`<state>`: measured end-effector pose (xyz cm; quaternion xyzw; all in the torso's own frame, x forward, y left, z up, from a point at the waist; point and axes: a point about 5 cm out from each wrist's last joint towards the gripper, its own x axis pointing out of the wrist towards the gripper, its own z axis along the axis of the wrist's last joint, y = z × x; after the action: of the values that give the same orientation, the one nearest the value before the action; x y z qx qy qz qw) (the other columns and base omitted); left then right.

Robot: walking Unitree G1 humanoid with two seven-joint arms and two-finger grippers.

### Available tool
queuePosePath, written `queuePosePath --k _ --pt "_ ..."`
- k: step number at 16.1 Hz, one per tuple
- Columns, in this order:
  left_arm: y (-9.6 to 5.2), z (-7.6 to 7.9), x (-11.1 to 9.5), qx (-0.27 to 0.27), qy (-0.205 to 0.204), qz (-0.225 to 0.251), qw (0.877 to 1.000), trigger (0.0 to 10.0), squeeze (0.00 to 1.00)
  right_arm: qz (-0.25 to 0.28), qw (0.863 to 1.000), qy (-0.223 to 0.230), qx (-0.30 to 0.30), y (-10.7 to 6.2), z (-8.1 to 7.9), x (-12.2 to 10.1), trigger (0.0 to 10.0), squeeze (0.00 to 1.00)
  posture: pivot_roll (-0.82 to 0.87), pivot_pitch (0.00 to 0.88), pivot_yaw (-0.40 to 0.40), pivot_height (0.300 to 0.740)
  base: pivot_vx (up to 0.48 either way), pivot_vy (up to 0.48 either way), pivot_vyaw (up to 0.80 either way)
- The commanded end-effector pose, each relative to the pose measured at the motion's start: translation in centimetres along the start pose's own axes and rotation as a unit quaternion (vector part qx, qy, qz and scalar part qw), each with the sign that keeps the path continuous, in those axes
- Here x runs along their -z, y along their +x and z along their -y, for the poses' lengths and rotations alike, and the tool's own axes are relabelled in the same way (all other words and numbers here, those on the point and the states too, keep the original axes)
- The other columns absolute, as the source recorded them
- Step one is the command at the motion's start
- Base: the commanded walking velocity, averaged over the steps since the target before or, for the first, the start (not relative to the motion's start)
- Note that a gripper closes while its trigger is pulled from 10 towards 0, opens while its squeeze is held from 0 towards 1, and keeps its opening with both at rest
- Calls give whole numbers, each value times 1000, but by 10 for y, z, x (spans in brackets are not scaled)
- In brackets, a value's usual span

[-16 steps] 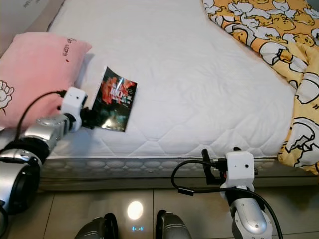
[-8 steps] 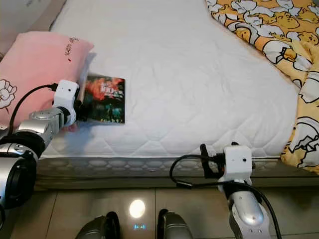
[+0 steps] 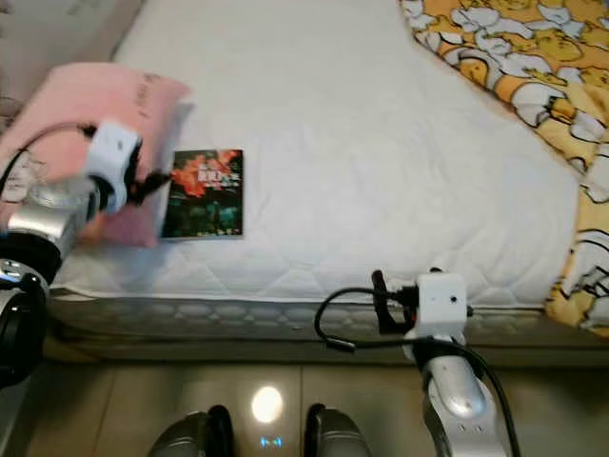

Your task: Clean up the room

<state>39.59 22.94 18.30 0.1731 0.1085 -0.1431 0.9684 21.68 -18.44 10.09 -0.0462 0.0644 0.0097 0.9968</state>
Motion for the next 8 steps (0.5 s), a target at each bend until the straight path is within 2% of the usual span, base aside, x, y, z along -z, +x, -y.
queuePosePath --k 1,2,4,5,6,7,8 --pt "0 12 -4 35 -30 43 998 10000 0 13 1000 8 6 5 1 -2 10000 0 -193 54 21 740 0 0 0" --pt "-7 38 1 71 -75 89 991 10000 0 23 1000 14 8 12 1 -4 10000 0 -170 32 19 740 0 0 0" --pt "-24 89 15 97 -146 121 977 10000 0 31 999 20 -2 27 -3 -4 10000 0 -117 0 16 740 0 0 0" --pt "-28 98 17 84 -163 132 974 10000 0 34 999 22 -6 31 -5 -4 10000 0 -101 0 17 740 0 0 0" --pt "-37 108 27 9 -186 151 971 10000 0 46 999 26 -12 39 -9 -7 10000 0 -80 0 22 740 0 0 0" --pt "-44 109 33 -31 -178 154 971 10000 0 53 998 29 -14 41 -11 -9 10000 0 -74 0 24 740 0 0 0" --pt "-73 105 54 -127 -158 142 969 10000 0 75 997 35 -3 41 -9 -13 10000 0 -68 0 22 740 0 0 0"
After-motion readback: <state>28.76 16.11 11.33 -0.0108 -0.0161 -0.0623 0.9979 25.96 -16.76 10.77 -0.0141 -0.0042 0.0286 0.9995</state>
